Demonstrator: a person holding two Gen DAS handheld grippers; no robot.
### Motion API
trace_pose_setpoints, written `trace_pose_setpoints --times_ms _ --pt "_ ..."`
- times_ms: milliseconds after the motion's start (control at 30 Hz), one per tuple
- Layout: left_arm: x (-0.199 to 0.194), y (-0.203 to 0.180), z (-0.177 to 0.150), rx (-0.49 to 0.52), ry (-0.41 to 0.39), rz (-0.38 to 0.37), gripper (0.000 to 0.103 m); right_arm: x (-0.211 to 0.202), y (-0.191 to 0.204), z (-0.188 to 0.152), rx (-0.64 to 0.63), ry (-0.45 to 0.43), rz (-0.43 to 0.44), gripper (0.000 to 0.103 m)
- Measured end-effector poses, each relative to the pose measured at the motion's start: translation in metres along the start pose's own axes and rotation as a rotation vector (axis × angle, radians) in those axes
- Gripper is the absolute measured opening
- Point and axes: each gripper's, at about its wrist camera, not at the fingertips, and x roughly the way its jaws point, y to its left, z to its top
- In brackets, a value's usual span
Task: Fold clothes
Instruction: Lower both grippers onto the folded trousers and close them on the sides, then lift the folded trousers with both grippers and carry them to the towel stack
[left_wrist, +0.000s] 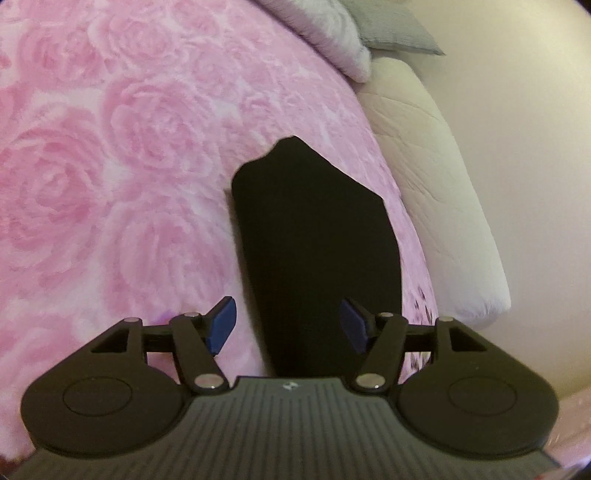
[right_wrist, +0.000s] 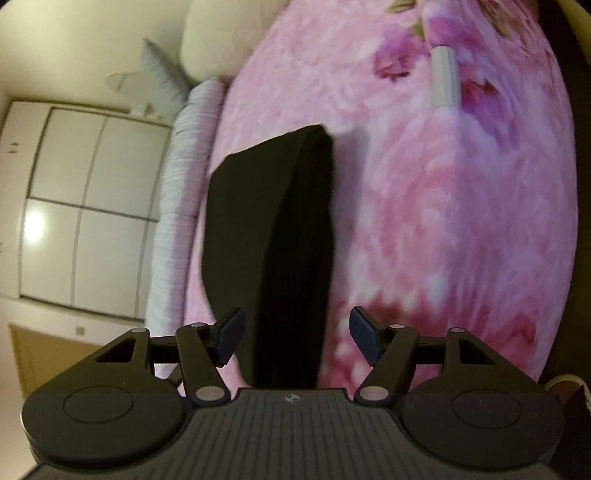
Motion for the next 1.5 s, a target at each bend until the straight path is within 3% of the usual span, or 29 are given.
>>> trace_pose_setpoints --times_ms 267,433,833,900,1000,1067,1167,1367,1500 --pt "0.039 0.011 0.018 -0.107 0.005 0.006 0.056 0.027 0.001 0.027 -0.014 -0.038 -0.02 0.067" --pt "0.057 0.014 0.021 -0.146 0.009 -0.012 0.052 0.042 0.007 0.04 -0.064 -0.024 -0.062 0.058" --pt "0.086 0.009 0.027 -0.185 0.01 -0.04 0.048 0.08 0.013 0.06 -0.085 -0.023 0.011 0.056" --pt "0.09 0.008 0.029 -0.173 0.012 -0.04 0.042 0.089 0.014 0.064 -0.099 -0.024 0.012 0.04" --pt "0.092 0.005 0.034 -0.154 0.018 -0.046 0.027 0.096 0.007 0.07 -0.076 -0.027 0.045 0.027" --pt "0.09 0.0 0.039 -0.155 0.031 -0.062 0.018 0.095 0.005 0.071 -0.055 -0.031 0.061 0.025" --pt "0.082 -0.011 0.048 -0.151 0.04 -0.076 0.016 0.09 0.014 0.072 -0.036 -0.025 0.047 0.022" --pt "0.045 -0.034 0.066 -0.229 0.039 -0.113 0.015 0.071 0.08 0.084 -0.077 0.02 0.008 0.02" --pt "-0.006 -0.049 0.073 -0.311 0.003 -0.105 0.015 0.057 0.133 0.085 -0.088 0.093 -0.019 0.02"
